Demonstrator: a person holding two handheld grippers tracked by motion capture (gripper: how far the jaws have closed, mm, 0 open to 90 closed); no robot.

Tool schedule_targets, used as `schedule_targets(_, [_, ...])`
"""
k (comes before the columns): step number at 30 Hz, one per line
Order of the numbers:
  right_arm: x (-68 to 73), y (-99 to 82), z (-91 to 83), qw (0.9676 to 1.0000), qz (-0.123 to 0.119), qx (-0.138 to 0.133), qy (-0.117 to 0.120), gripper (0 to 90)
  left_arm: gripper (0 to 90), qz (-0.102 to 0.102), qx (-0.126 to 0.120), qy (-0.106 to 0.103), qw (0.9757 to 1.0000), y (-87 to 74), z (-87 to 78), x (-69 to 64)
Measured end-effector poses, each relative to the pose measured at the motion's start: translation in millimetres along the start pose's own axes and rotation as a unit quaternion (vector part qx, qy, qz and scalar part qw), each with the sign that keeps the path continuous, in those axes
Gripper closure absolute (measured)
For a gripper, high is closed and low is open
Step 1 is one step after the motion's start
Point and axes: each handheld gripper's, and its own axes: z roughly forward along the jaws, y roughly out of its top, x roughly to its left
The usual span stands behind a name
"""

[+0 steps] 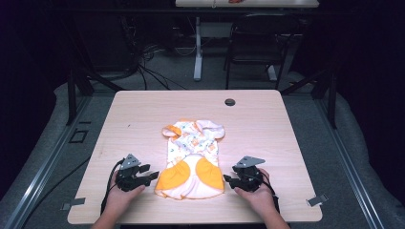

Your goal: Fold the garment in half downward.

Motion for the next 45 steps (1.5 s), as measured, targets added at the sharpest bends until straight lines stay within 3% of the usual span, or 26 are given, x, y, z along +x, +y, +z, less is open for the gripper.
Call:
schedule_targets(6, [0.5,0.4,3.7,1.0000,0.001,0.004,0.005,47.1,49.0,0.003,-0.004,-0.007,1.0000,2.0,1.5,-1.4])
schedule_targets(13, [4.1,9.5,4.9,1.0000,0.000,0.001,0.008,47.6,50.7,-0.009,-0.003,-0.014,0.9999,7.0,6.5,-2.8])
schedule_targets(21, [8.2,31.7,14.6,0.9993,-0.028,0.022,0.013,51.6,56.9,-0.006,0.012,-0.003,0.9999,32.2,16.7,2.1])
schedule_targets(23, [8.2,39.1,19.2,0.9989,-0.034,0.029,0.011,53.7,59.2,-0.019,0.008,-0.014,0.9997,38.7,20.9,2.6])
schedule_targets(25, [7.9,43.1,21.0,0.9988,-0.034,0.032,0.015,54.9,61.4,-0.018,0.011,-0.014,0.9997,41.3,22.9,2.4])
schedule_targets(29, [9.3,63.3,31.7,0.9985,-0.038,0.036,0.016,64.2,69.2,0.027,0.029,-0.002,0.9992,60.1,38.6,-4.8])
schedule_targets(32, [9.5,73.5,38.8,0.9983,-0.043,0.035,0.017,72.8,77.0,0.038,0.037,-0.005,0.9986,68.2,48.3,-9.0])
schedule_targets(35, [7.6,80.4,48.5,0.9979,-0.048,0.043,0.008,77.4,82.2,0.039,0.032,-0.006,0.9987,72.9,57.5,-11.5])
schedule_targets(40, [-0.2,81.1,61.3,0.9985,-0.019,0.051,0.005,82.2,85.7,0.036,0.043,0.003,0.9984,71.8,71.1,-10.6])
schedule_targets(45, [-2.2,76.4,66.7,0.9984,-0.017,0.054,0.003,86.0,89.3,0.043,0.055,0.002,0.9976,65.3,77.4,-9.9])
